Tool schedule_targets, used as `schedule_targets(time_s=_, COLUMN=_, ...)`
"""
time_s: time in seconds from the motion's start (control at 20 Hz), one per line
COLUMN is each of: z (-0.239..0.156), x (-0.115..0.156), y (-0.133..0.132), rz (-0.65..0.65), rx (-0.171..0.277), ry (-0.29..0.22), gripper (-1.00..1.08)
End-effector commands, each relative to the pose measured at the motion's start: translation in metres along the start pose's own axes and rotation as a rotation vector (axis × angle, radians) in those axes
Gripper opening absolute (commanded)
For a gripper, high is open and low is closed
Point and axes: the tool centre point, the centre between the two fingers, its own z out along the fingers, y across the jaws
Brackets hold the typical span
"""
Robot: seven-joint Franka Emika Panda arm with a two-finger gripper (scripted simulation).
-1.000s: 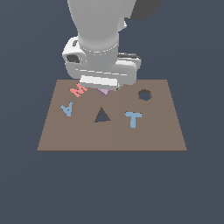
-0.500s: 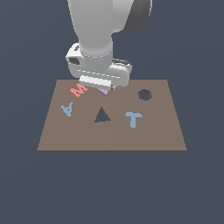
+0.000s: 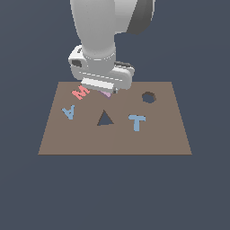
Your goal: Insert a designated object into the corresponding slot on a board.
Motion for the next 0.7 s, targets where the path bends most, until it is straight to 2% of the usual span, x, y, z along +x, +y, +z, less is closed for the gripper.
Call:
schedule_targets(time_s=0.0, z=0.000, x=0.000, y=0.000, rz=0.000, rx=0.000, ry=0.000, gripper=1.00)
schedule_targets(time_s=0.5, z=0.020, x=0.000, y=0.000, rz=0.000, rx=0.000, ry=0.000, gripper=1.00)
schedule_targets(time_s=0.55, z=0.020, x=0.000, y=0.000, rz=0.000, rx=0.000, ry=0.000, gripper=-1.00)
schedule_targets(time_s=0.65, z=0.020, x=0.000, y=0.000, rz=0.000, rx=0.000, ry=0.000, gripper=-1.00)
